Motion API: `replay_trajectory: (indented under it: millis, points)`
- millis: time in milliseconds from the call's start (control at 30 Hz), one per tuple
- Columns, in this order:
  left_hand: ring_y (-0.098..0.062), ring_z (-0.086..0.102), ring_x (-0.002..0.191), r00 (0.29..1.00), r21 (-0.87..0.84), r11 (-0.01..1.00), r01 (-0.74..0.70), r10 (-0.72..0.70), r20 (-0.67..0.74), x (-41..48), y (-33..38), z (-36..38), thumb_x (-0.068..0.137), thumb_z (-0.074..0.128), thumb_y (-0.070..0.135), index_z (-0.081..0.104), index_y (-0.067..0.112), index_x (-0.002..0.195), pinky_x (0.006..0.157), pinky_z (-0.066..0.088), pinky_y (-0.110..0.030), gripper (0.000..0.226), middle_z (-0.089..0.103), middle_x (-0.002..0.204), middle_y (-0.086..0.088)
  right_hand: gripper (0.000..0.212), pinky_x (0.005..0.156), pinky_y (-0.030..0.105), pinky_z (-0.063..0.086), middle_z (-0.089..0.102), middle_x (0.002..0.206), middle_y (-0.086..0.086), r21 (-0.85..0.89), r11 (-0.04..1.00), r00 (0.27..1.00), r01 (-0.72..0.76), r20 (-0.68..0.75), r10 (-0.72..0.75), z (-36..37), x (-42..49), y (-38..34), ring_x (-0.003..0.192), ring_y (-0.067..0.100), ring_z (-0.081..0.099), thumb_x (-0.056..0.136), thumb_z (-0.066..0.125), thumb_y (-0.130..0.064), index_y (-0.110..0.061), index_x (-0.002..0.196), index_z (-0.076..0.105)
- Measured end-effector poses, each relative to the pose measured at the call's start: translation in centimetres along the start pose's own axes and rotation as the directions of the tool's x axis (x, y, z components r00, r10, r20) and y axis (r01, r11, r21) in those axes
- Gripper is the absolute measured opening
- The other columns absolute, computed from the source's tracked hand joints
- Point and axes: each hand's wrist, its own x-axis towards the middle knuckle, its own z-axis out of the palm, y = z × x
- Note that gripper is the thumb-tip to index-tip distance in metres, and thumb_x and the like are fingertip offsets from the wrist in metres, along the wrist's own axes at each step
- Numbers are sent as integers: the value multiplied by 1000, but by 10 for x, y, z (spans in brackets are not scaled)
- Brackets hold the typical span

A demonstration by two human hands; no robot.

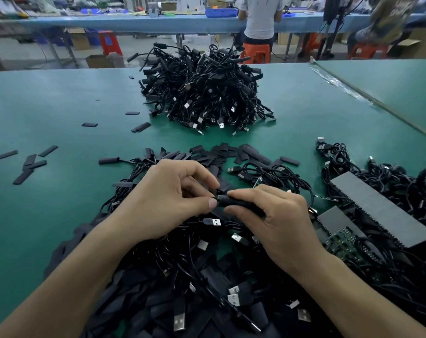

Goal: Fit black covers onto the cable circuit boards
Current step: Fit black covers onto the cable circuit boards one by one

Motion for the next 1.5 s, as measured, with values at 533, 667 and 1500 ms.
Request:
replay_trajectory:
  millis: [533, 667, 1500]
  points:
    - [-28, 74, 68, 986, -200, 968, 148, -162, -51, 1, 3, 3, 83, 78, 5, 71, 19, 91, 60, 58, -23, 17, 75, 70, -10, 24, 68, 7, 48, 72, 78, -21, 217, 946, 947, -243, -159, 279, 1, 2, -3, 72, -2, 68, 75, 85, -21, -34, 91, 73]
    - [-27, 74, 67, 982, -233, 961, 148, -170, -77, 0, 5, 5, 82, 78, 4, 71, 16, 90, 60, 58, -23, 16, 75, 70, -11, 23, 74, 7, 48, 72, 88, -25, 250, 933, 944, -259, -138, 299, 2, 2, -2, 81, -6, 69, 80, 81, -19, -25, 102, 77]
    - [-4, 60, 49, 834, 183, 963, 198, -67, -548, 8, -14, -6, 82, 77, 27, 64, 27, 71, 56, 42, -24, 17, 68, 57, 11, 43, 95, 35, 26, 39, 111, -17, -271, 869, 896, -413, -294, 334, -4, 4, -6, 109, 5, 34, 84, 69, -24, -31, 125, 62]
